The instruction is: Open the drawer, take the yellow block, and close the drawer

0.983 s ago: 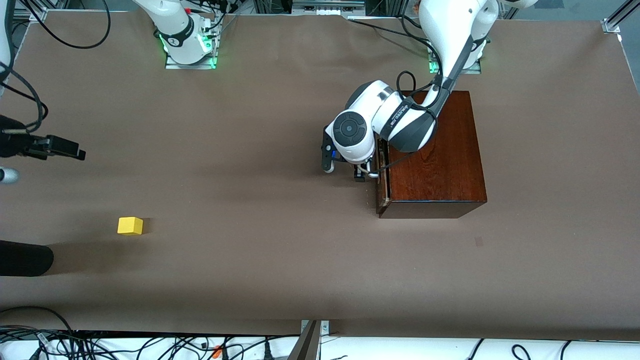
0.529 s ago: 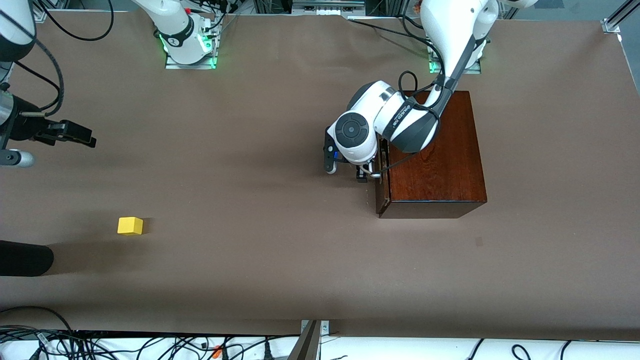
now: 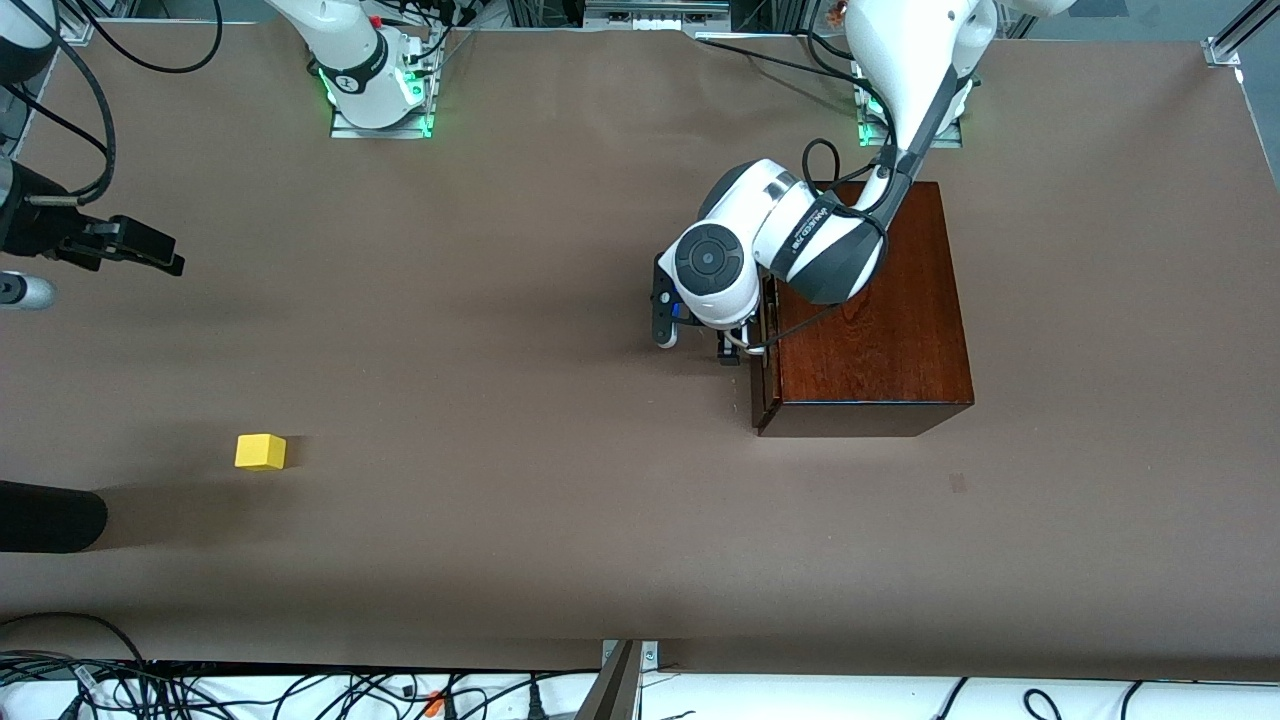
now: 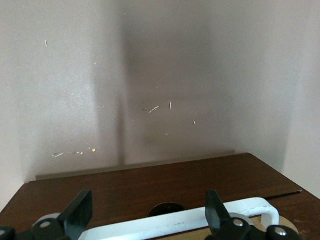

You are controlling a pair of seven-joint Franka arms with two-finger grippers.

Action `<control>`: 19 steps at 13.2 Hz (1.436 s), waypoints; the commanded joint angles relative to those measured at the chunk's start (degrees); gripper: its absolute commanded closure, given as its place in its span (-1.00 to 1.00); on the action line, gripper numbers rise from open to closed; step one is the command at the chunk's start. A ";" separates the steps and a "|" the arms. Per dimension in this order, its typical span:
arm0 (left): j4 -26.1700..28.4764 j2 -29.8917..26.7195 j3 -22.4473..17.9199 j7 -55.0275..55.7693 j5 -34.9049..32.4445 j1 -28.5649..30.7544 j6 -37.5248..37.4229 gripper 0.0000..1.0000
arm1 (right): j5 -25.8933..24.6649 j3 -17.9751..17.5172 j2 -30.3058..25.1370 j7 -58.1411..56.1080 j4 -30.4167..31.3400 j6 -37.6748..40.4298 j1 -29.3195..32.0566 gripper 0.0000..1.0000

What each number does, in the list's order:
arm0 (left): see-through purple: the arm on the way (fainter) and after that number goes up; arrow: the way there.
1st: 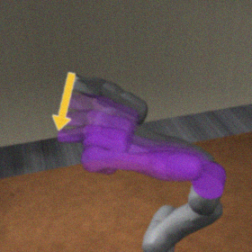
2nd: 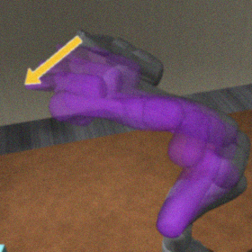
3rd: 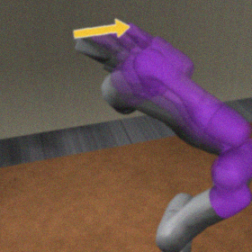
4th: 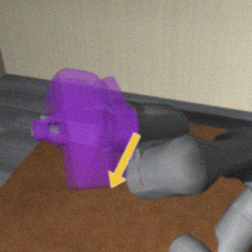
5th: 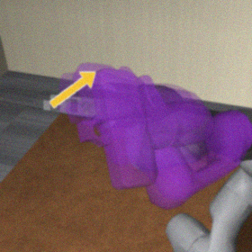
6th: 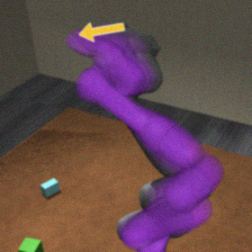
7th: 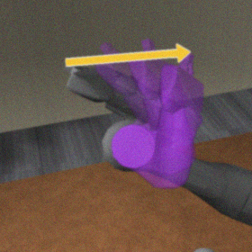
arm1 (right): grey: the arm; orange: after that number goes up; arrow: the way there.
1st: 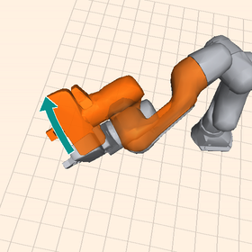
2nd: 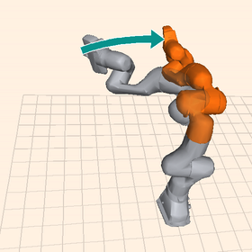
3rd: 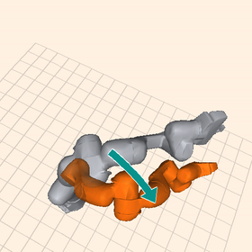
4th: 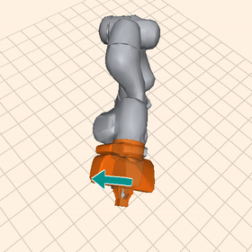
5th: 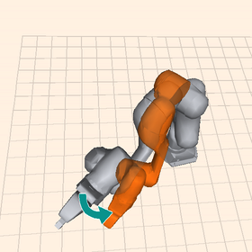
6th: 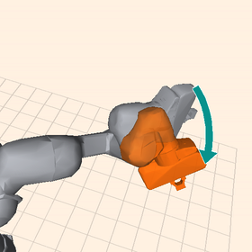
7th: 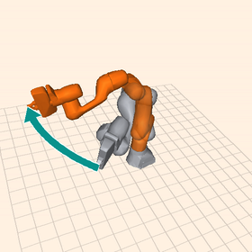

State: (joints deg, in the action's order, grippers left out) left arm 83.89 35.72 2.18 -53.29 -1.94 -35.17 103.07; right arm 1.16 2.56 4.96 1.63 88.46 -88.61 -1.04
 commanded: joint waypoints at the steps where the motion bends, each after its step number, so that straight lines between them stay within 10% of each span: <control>1: -0.13 -1.36 -0.33 -0.76 -2.02 0.54 -2.00 -1.00 | -1.07 -3.00 -1.88 1.00 1.45 0.54 2.27 -1.00; 11: -0.57 -12.32 0.11 15.90 8.43 4.39 -9.36 -1.00 | -1.07 -2.56 -2.59 1.71 2.41 -1.30 2.27 -1.00; 19: -1.79 -25.86 -0.16 32.46 0.64 17.40 -25.10 -1.00 | -1.07 -2.47 -2.50 1.53 2.06 -0.60 2.27 -1.00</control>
State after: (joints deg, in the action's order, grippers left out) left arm 82.21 12.36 1.37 -22.52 2.48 -20.29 80.26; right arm 0.87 0.81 4.49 3.08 88.60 -88.95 0.51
